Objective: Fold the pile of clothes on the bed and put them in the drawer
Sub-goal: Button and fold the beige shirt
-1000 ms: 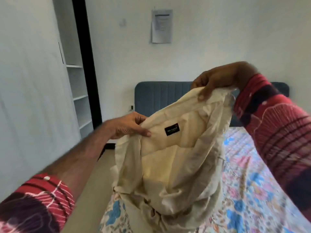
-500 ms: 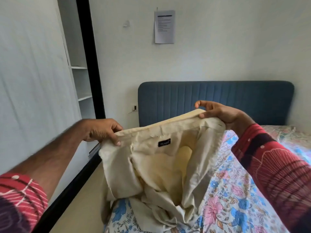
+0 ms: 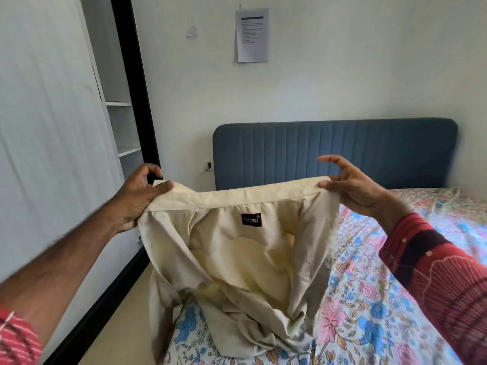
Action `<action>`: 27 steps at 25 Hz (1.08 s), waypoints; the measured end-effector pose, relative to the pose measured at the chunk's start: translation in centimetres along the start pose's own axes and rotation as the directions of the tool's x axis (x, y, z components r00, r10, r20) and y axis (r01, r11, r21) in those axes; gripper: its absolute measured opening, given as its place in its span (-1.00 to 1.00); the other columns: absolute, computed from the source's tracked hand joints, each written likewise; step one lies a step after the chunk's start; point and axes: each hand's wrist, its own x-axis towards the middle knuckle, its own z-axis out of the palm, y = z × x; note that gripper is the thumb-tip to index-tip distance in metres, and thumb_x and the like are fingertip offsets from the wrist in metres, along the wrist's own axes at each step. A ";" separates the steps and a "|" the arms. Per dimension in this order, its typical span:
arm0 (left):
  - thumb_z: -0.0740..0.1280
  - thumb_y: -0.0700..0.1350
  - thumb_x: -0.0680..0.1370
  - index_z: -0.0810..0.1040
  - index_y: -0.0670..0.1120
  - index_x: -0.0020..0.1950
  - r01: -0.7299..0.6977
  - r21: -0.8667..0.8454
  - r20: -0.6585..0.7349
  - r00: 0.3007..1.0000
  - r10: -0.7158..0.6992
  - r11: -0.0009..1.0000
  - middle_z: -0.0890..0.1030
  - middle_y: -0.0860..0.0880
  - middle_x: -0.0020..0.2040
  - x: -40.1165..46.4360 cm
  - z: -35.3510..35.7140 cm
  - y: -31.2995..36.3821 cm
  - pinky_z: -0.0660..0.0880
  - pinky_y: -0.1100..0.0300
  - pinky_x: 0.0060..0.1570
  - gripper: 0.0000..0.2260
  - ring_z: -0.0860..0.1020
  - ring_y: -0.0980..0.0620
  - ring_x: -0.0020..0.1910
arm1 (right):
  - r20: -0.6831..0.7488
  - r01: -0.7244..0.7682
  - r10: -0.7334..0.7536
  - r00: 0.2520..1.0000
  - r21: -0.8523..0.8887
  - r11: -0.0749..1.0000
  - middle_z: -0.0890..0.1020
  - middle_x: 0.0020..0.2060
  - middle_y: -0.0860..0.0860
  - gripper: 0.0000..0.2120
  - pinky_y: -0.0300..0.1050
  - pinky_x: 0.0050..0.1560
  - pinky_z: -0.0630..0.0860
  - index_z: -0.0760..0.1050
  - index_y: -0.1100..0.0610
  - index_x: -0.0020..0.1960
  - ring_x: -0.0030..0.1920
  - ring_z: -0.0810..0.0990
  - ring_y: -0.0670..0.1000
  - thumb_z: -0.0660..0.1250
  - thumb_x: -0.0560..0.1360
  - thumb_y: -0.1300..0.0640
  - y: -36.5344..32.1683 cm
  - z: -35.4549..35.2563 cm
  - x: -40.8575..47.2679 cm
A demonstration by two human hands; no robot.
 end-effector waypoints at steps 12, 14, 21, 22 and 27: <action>0.47 -0.43 0.44 0.55 -0.11 0.20 0.007 0.164 0.270 0.962 -0.052 0.986 0.68 -0.26 0.03 -1.7 -1.6 1.0 0.64 0.16 -0.11 -0.60 0.65 -0.08 -0.07 | -0.159 -0.099 0.022 0.987 -0.494 0.864 0.72 -0.02 0.29 -0.69 -0.07 -0.03 0.70 0.68 0.25 0.09 -0.08 0.72 0.13 0.58 0.36 0.28 -1.2 0.1 1.0; 0.47 -0.39 0.48 0.64 -0.08 0.10 -0.069 0.277 0.220 0.975 0.006 0.958 0.70 -0.22 -0.01 -1.5 -1.7 0.6 0.60 0.20 -0.10 -0.72 0.65 -0.07 -0.07 | -0.192 -0.102 -0.002 0.981 -0.531 0.841 0.72 -0.10 0.25 -0.84 -0.02 -0.02 0.69 0.68 0.26 0.02 -0.11 0.69 0.14 0.52 0.45 0.35 -1.4 0.7 1.1; 0.33 -0.13 0.65 0.60 -0.13 -0.02 -0.148 0.640 -0.339 0.826 0.450 0.754 0.63 -0.10 -0.13 0.7 0.8 2.7 0.47 0.04 -0.05 -0.89 0.55 -0.15 -0.11 | -0.308 0.017 -0.229 0.924 -0.563 0.826 0.53 -0.37 0.00 -0.87 -0.20 -0.42 0.45 0.61 0.15 -0.16 -0.44 0.47 -0.15 0.44 0.57 0.19 -7.1 4.9 4.6; 0.31 -0.12 0.66 0.57 -0.12 -0.04 -0.171 0.561 -0.438 0.769 0.466 0.810 0.62 -0.12 -0.10 1.5 1.7 4.3 0.45 0.06 -0.05 -0.88 0.54 -0.13 -0.09 | -0.359 0.094 -0.350 0.865 -0.571 0.816 0.49 -0.39 -0.01 -0.84 -0.18 -0.42 0.38 0.60 0.11 -0.21 -0.45 0.42 -0.15 0.43 0.55 0.17 -9.3 5.7 6.4; 0.42 0.03 0.53 0.63 -0.24 -0.12 -0.297 0.439 -0.586 0.621 0.521 0.848 0.60 -0.16 -0.23 6.0 -0.3 14.2 0.49 0.05 -0.14 -0.69 0.52 -0.01 -0.21 | -0.358 0.308 -0.615 0.702 -0.626 0.716 0.60 -0.30 -0.11 -0.87 -0.20 -0.30 0.46 0.61 -0.05 -0.25 -0.29 0.53 -0.10 0.48 0.44 0.13 -22.3 7.0 10.3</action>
